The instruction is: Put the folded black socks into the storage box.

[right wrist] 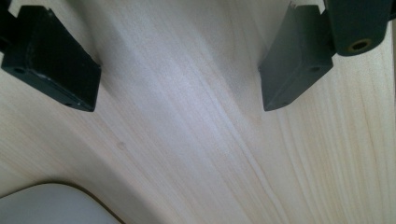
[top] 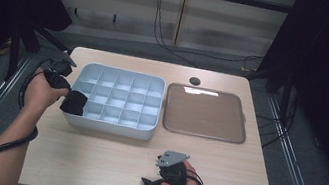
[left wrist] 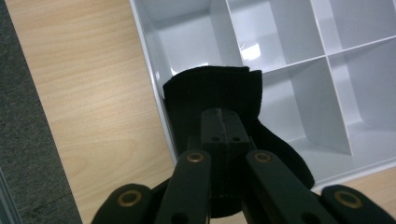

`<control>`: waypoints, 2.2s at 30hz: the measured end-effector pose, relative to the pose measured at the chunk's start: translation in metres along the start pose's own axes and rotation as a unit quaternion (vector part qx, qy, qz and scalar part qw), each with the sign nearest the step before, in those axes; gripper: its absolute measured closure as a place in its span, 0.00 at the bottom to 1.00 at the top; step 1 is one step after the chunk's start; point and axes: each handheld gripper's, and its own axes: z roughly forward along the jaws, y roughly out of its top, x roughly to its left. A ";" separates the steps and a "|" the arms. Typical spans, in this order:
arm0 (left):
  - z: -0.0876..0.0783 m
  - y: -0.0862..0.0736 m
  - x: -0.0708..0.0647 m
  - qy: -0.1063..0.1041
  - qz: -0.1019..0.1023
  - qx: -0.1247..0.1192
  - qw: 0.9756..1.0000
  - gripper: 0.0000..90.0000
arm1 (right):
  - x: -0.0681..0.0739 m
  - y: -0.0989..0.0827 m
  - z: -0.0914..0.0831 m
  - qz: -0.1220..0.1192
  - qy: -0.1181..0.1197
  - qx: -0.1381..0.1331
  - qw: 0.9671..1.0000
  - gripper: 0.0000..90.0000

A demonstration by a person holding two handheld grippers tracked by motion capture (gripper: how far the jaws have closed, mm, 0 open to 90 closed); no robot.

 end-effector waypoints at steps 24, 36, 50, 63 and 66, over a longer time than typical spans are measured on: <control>0.029 -0.007 -0.001 0.001 -0.006 0.023 1.000 1.00 | 0.001 0.000 0.000 0.002 0.000 0.002 1.000 0.13; 0.048 -0.010 -0.004 -0.004 -0.010 0.035 0.999 1.00 | 0.001 0.000 0.000 0.000 0.000 0.000 1.000 0.13; 0.056 -0.012 -0.006 0.002 -0.008 0.041 0.999 1.00 | 0.001 0.000 0.000 -0.001 0.000 0.000 1.000 0.13; 0.050 -0.014 -0.005 -0.011 -0.018 0.032 0.999 1.00 | 0.001 0.000 0.000 -0.002 0.000 0.001 1.000 0.13; 0.048 -0.015 -0.004 -0.014 -0.020 0.029 0.999 1.00 | 0.001 0.000 0.000 -0.001 0.000 0.001 1.000 0.13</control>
